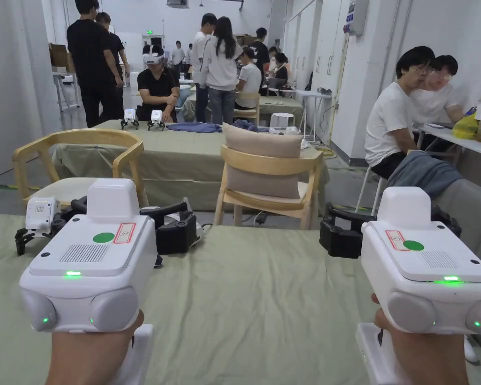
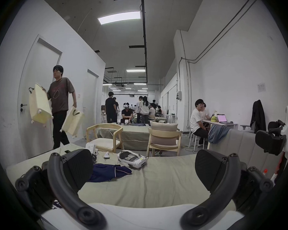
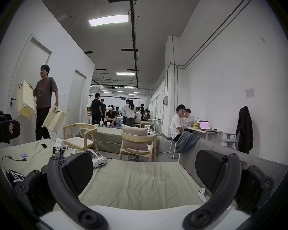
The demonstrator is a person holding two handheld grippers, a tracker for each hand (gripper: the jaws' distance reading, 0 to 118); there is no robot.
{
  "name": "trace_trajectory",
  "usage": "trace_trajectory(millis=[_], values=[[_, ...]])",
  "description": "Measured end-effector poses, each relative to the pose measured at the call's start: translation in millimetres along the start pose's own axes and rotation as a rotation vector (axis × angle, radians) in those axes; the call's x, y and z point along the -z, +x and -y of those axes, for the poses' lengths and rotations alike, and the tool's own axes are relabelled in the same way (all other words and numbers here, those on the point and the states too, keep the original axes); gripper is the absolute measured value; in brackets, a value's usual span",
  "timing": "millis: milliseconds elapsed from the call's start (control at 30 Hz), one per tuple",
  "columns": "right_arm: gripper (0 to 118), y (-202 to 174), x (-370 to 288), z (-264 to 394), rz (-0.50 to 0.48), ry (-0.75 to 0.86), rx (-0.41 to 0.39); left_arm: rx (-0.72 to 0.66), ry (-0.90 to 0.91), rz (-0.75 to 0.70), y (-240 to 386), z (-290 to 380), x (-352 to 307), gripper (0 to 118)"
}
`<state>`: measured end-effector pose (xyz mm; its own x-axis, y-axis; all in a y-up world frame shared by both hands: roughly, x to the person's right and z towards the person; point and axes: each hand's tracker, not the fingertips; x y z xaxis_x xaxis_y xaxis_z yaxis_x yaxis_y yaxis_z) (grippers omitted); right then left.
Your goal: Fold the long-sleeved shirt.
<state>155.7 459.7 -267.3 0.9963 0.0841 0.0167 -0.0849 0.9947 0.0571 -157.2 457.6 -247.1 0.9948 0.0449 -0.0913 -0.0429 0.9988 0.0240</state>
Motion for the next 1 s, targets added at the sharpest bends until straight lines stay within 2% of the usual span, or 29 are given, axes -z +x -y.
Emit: trace_trajectory(millis=[1000], values=[[118,-2.6,-6.3,0.9,0.006,0.018,-0.025,-0.008,0.001,0.027,2.8,3.1,-4.1,111]])
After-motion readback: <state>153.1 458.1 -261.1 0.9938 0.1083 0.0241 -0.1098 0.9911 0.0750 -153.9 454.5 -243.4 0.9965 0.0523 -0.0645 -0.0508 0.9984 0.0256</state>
